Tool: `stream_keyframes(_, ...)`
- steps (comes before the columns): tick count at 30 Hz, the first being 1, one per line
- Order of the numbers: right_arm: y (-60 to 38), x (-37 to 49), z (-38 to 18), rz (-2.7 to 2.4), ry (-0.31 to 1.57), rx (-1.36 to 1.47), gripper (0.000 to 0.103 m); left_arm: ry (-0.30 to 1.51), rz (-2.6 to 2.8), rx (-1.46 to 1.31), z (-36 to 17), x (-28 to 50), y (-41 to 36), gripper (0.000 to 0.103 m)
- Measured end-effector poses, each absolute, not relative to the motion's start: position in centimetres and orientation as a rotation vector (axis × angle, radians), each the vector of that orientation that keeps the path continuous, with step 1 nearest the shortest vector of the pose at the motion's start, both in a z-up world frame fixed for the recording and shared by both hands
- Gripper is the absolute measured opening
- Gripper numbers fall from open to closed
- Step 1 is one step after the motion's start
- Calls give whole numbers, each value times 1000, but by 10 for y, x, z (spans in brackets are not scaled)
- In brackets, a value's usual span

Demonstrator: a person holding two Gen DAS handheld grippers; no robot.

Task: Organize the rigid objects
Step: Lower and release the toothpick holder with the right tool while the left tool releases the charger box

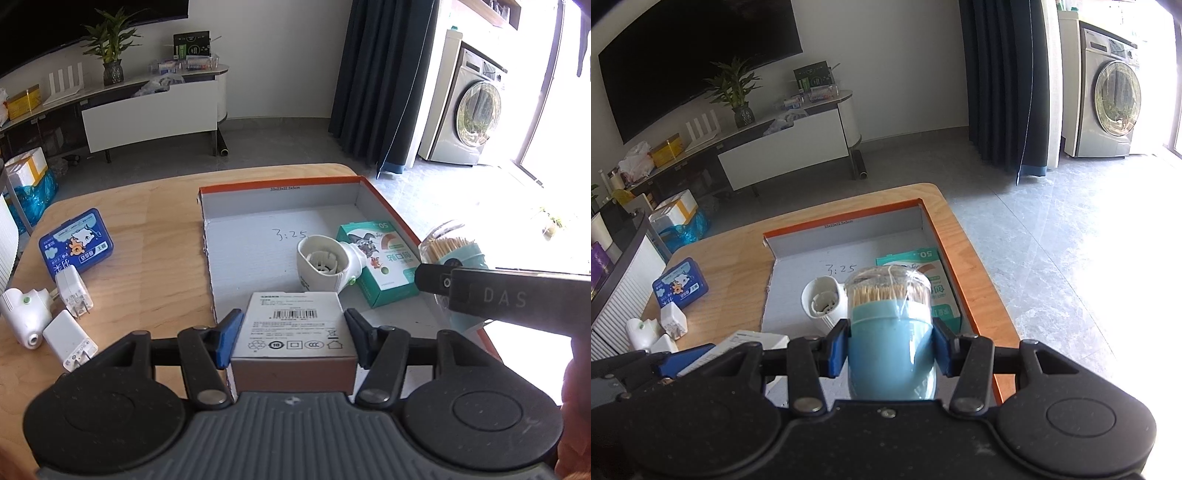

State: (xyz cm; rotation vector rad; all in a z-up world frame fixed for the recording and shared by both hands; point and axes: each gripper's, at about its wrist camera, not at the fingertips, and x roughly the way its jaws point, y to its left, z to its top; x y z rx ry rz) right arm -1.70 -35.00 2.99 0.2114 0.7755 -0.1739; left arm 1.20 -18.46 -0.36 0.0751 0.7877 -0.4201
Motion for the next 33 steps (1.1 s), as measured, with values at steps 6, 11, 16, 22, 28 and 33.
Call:
stream_keyframes(6,-355,-11,31,-176,774,206,57,790,-429,83,-4,15,-191,60)
stream_keyframes(11,-360,-6,31,-176,776,205,57,788,-439,87,-3,16,-195,60)
stream_keyframes(16,-364,-1,29,-179,783,205,57,792,-448,94,-5,19,-200,60)
stream_keyframes(22,-368,7,26,-178,793,201,57,803,-460,98,-7,23,-206,60)
stream_keyframes(28,-372,26,21,-163,815,194,57,813,-465,97,-9,28,-207,60)
stream_keyframes(33,-375,46,17,-139,816,197,58,821,-470,90,-11,32,-209,60)
